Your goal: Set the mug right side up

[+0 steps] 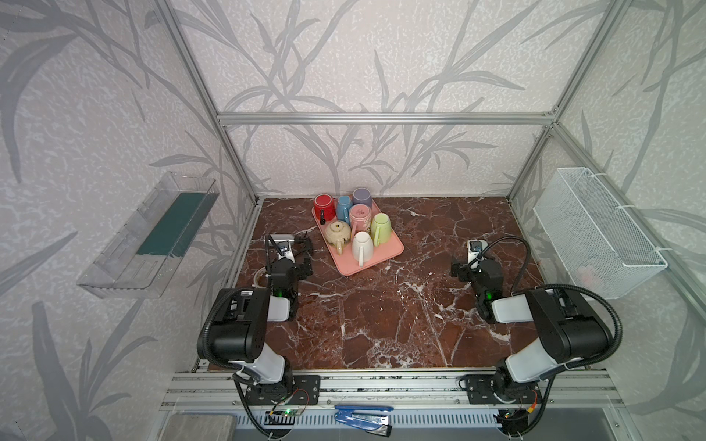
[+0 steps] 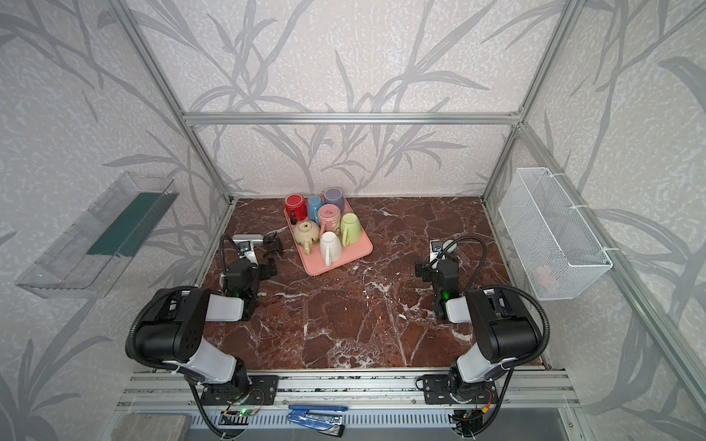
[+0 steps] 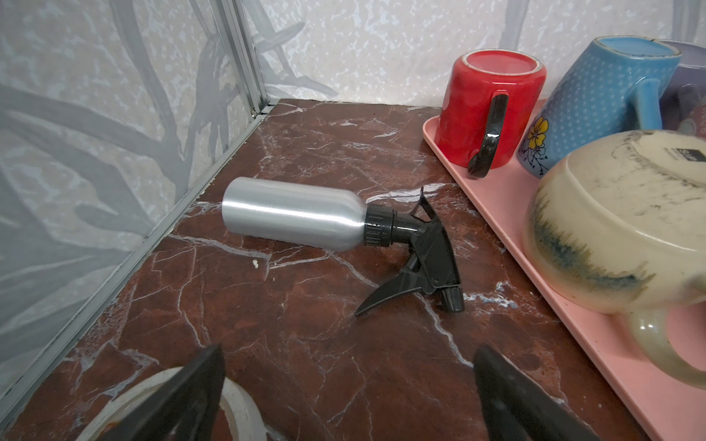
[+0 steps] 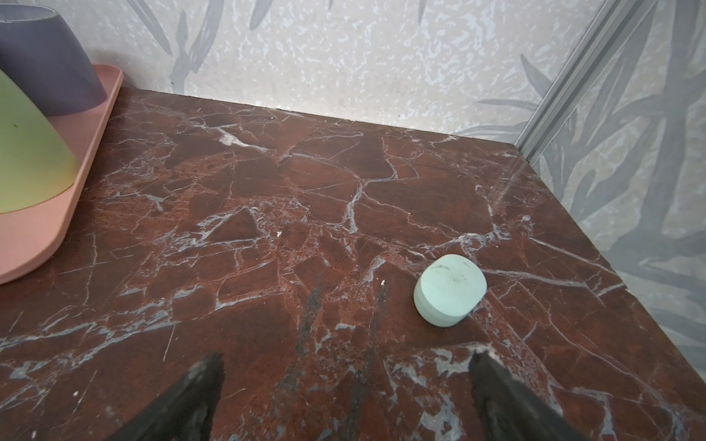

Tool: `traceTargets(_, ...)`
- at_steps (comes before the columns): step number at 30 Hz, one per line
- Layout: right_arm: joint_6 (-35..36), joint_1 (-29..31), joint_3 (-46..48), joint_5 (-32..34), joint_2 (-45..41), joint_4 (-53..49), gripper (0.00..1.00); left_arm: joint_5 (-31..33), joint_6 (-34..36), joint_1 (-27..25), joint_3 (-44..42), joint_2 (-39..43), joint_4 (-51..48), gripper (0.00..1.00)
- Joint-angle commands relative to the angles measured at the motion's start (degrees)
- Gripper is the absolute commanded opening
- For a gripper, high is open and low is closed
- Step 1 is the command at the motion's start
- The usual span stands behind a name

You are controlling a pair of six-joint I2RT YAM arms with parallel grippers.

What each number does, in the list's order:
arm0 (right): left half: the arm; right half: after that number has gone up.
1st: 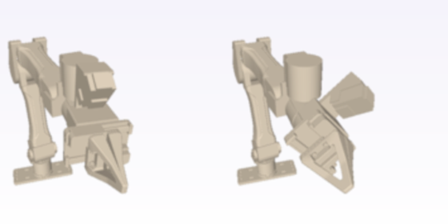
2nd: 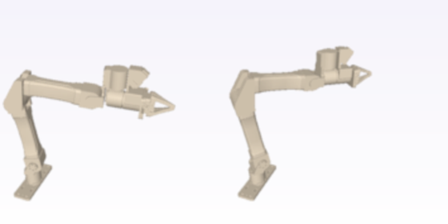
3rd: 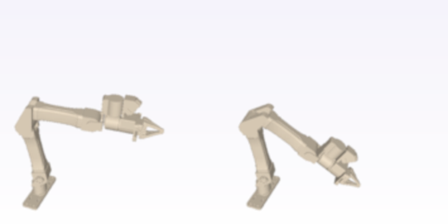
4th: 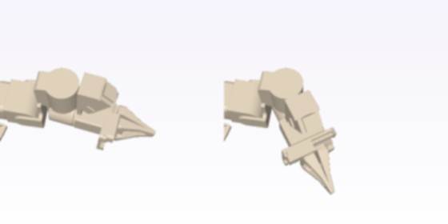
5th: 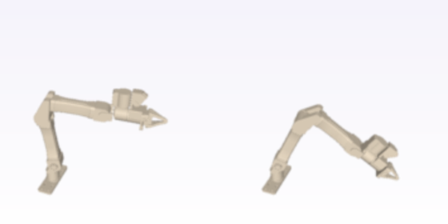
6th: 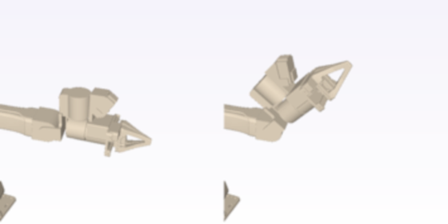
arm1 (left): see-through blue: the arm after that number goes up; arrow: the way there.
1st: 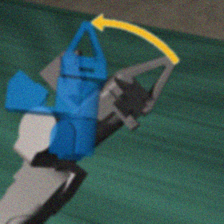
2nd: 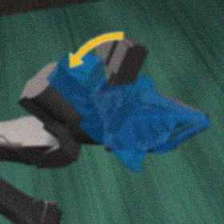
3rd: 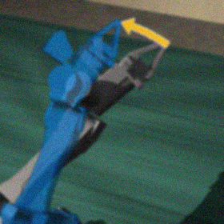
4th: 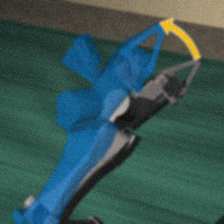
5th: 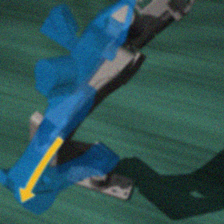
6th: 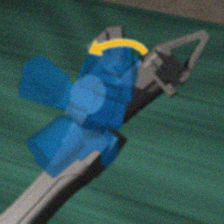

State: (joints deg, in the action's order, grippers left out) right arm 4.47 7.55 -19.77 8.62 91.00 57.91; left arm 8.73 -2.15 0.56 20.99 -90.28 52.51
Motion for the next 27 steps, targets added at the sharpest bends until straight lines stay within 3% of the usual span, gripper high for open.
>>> traceTargets(1,-1.38,0.35,0.59,5.23,-3.61,0.23,0.99,-0.74,0.53,0.3,1.97,2.05,-2.46,0.99)
traceTargets(2,-1.77,0.4,1.11,6.33,-7.73,-2.37,0.99,-0.75,1.22,0.06,3.71,3.75,-6.84,0.99)
traceTargets(3,-2.12,0.53,0.82,7.15,-12.57,-7.21,0.99,-1.36,0.75,0.12,7.92,6.73,-17.41,0.99)
traceTargets(6,-8.94,0.32,-2.91,8.38,-24.72,-24.74,0.99,1.06,-3.65,0.29,18.6,11.62,-37.54,0.99)
traceTargets(9,-12.02,0.18,-6.47,2.62,-30.62,-33.1,0.99,-4.69,-7.87,0.2,22.04,16.48,-40.89,0.99)
traceTargets(11,-13.7,0.2,-11.02,-2.0,-31.49,-39.55,0.99,-7.98,-11.59,0.14,25.99,17.75,-45.69,0.93)
traceTargets(17,-19.24,0.18,-21.81,-15.64,-25.73,-51.09,0.91,-15.3,-22.58,-0.76,34.17,15.96,-57.53,0.75)
traceTargets(23,-24.82,0.35,-28.7,-32.75,-11.43,-49.23,0.7,-10.02,-27.37,-7.42,36.11,11.63,-64.04,0.62)
traceTargets(27,-27.82,0.95,-32.79,-37.71,-2.15,-47.17,0.53,-8.03,-32.43,-11.11,35.49,9.02,-64.74,0.55)
